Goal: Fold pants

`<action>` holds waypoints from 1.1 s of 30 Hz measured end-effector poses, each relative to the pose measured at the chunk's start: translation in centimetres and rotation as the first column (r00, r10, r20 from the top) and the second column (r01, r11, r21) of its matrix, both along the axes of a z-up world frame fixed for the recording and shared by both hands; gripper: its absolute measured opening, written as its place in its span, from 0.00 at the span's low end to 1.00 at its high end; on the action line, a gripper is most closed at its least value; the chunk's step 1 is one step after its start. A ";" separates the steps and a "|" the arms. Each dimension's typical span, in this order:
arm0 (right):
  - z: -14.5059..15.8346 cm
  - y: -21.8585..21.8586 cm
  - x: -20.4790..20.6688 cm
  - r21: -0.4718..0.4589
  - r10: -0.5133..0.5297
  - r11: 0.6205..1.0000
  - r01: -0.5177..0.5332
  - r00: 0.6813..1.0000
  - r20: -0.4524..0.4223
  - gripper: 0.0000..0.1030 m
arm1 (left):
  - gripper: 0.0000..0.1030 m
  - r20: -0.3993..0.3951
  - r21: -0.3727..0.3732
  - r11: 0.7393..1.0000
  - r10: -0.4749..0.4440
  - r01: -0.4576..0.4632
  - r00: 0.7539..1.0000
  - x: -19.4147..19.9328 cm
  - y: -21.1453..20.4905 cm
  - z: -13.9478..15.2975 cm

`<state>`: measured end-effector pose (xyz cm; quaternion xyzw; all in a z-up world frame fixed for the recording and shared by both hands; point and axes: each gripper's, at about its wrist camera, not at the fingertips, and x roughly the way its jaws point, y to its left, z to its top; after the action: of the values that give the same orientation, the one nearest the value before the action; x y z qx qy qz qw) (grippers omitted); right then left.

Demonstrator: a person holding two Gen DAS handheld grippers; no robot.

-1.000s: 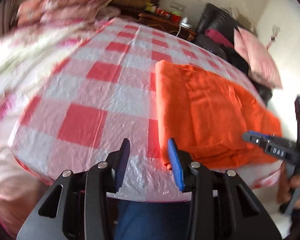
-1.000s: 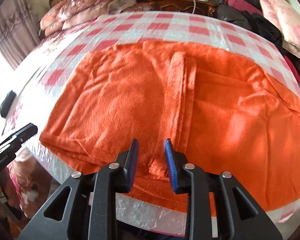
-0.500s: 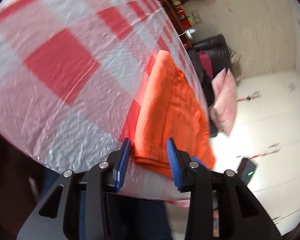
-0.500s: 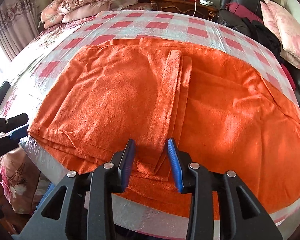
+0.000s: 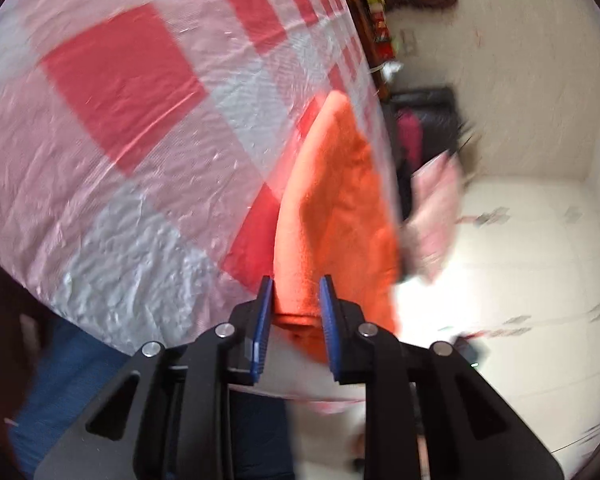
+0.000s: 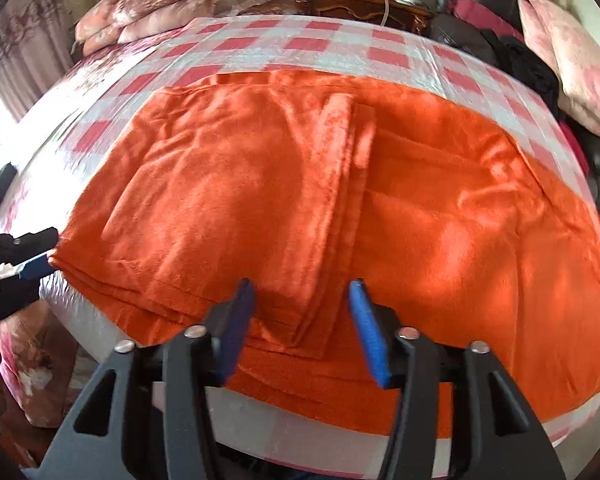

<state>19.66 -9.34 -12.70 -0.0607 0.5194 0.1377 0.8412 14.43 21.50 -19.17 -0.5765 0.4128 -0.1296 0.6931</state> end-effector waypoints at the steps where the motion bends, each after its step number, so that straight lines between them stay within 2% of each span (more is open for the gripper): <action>1: 0.0 -0.3 0.1 0.020 -0.003 1.000 0.003 1.000 -0.008 0.51 | 0.22 -0.007 -0.032 0.999 0.012 -0.012 1.000 -0.2 0.3 -0.3; 2: 0.0 -0.3 0.1 0.014 0.004 1.000 -0.004 1.000 -0.007 0.51 | 0.25 -0.021 -0.039 0.999 0.018 -0.019 1.000 -0.4 0.4 -0.4; 4: 0.0 -0.1 0.0 -0.001 0.010 1.000 -0.010 1.000 -0.001 0.52 | 0.41 -0.050 -0.074 0.997 0.024 -0.028 0.998 -0.8 0.4 -0.8; 8: -0.1 0.0 0.0 -0.001 0.007 1.000 -0.007 1.000 0.001 0.52 | 0.42 -0.066 -0.060 0.998 0.009 -0.013 0.998 -0.7 -0.7 -0.6; 11: -0.1 0.0 0.0 -0.001 0.008 1.000 -0.008 1.000 0.003 0.52 | 0.42 -0.053 0.027 1.000 0.005 -0.004 0.999 0.0 -1.1 0.3; 12: -0.1 0.0 0.0 0.001 0.006 1.000 -0.006 1.000 0.003 0.52 | 0.42 -0.055 0.035 0.999 0.005 -0.003 0.999 0.3 -1.2 0.5; 15: -0.1 0.1 -0.1 0.000 0.010 1.000 -0.010 1.000 0.006 0.52 | 0.42 -0.029 0.071 0.996 0.065 -0.062 0.998 0.6 -0.8 1.3; 17: -0.1 0.0 -0.2 0.003 0.011 1.000 -0.011 1.000 0.007 0.53 | 0.42 -0.013 0.071 0.996 0.059 -0.058 0.998 1.0 -0.8 1.2; 19: -0.1 0.0 -0.2 0.001 0.013 1.000 -0.013 1.000 0.010 0.53 | 0.41 0.003 0.016 0.999 0.049 -0.049 0.999 1.0 -0.9 1.1; 20: -0.1 0.0 -0.1 0.002 0.013 1.000 -0.013 1.000 0.008 0.53 | 0.42 0.024 0.018 0.999 0.043 -0.043 0.999 0.8 -1.0 1.3; 22: -0.1 0.0 -0.2 0.002 0.013 1.000 -0.013 1.000 0.009 0.53 | 0.42 0.091 0.102 0.995 -0.002 -0.007 0.996 0.6 -1.5 2.5; 23: -0.1 0.0 -0.2 0.002 0.013 1.000 -0.013 1.000 0.010 0.53 | 0.42 0.101 0.194 0.981 -0.038 0.018 0.994 0.6 -1.8 3.2; 24: -0.1 -0.1 -0.1 0.002 0.012 1.000 -0.012 1.000 0.009 0.53 | 0.42 0.094 0.340 0.940 -0.066 0.031 0.993 0.8 -2.2 4.1; 25: -0.1 -0.1 -0.1 0.003 0.013 1.000 -0.013 1.000 0.009 0.53 | 0.42 0.103 0.410 0.912 -0.075 0.026 0.992 0.8 -2.1 4.5; 26: -0.1 -0.1 -0.1 0.003 0.013 1.000 -0.013 1.000 0.009 0.53 | 0.42 0.107 0.419 0.908 -0.078 0.026 0.991 1.1 -1.8 4.6; 30: -0.1 -0.1 -0.1 0.003 0.012 1.000 -0.012 1.000 0.011 0.53 | 0.42 0.078 0.305 0.949 -0.113 0.084 0.990 3.1 -0.8 3.2; 31: -0.1 -0.1 -0.2 0.004 0.013 1.000 -0.013 1.000 0.012 0.53 | 0.42 0.065 0.300 0.951 -0.102 0.078 0.993 3.3 -0.6 3.1; 33: -0.1 -0.1 -0.1 0.006 0.012 1.000 -0.012 1.000 0.013 0.54 | 0.42 0.043 0.365 0.930 -0.058 0.038 0.997 3.2 -0.1 3.2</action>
<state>19.52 -9.48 -12.78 -0.0622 0.5133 0.1441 0.8438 17.64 21.37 -15.93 -0.4244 0.4251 -0.0830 0.7952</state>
